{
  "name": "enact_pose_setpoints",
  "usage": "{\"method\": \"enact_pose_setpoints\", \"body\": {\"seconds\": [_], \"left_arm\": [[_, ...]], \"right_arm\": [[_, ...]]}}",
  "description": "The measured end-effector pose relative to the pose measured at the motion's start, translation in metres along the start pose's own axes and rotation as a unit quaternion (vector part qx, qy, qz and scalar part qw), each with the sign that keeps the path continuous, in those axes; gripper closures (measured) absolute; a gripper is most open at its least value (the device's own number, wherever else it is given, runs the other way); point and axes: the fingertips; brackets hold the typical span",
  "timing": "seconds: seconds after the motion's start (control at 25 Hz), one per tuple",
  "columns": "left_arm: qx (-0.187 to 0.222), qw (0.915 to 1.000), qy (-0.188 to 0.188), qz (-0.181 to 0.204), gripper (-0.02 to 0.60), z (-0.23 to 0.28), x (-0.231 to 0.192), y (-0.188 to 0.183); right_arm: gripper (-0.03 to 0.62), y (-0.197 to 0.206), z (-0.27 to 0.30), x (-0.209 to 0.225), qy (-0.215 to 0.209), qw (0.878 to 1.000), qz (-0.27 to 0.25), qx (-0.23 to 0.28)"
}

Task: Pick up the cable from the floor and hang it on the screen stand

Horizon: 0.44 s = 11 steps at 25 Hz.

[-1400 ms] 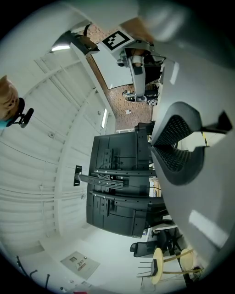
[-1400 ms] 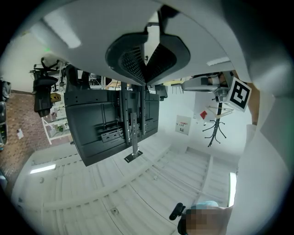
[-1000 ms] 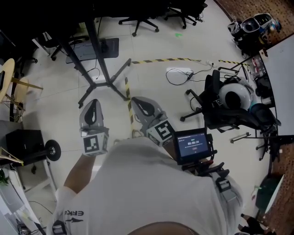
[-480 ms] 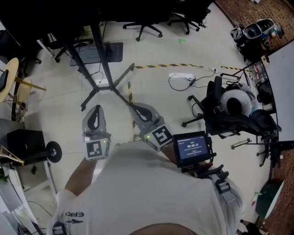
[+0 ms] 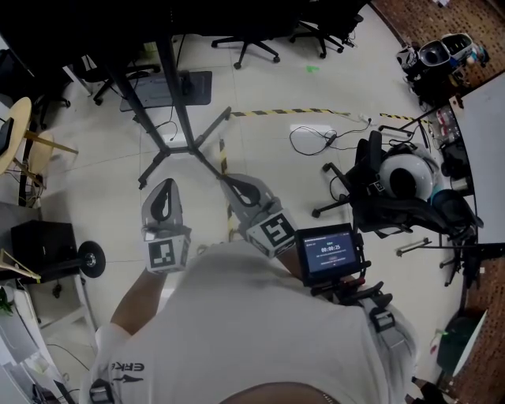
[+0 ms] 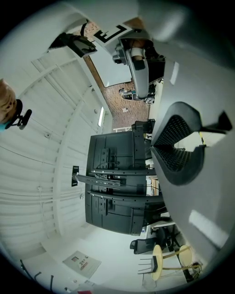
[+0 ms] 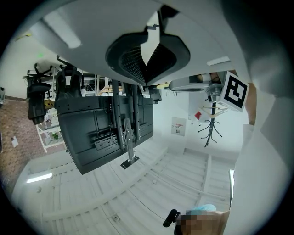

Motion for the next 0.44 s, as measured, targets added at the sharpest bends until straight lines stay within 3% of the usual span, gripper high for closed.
{"method": "enact_pose_setpoints", "body": {"seconds": [0.44], "left_arm": [[0.004, 1.0, -0.004, 0.003, 0.58, 0.0, -0.001, -0.001]], "right_arm": [[0.581, -0.011, 0.001, 0.019, 0.023, 0.999, -0.005, 0.021]]}}
Point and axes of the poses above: the fingertips, and each gripper's own axes: z forward along the fingers, x to its right, y out of its underside, and after that the axes turned 5 degrees about z, right-handed
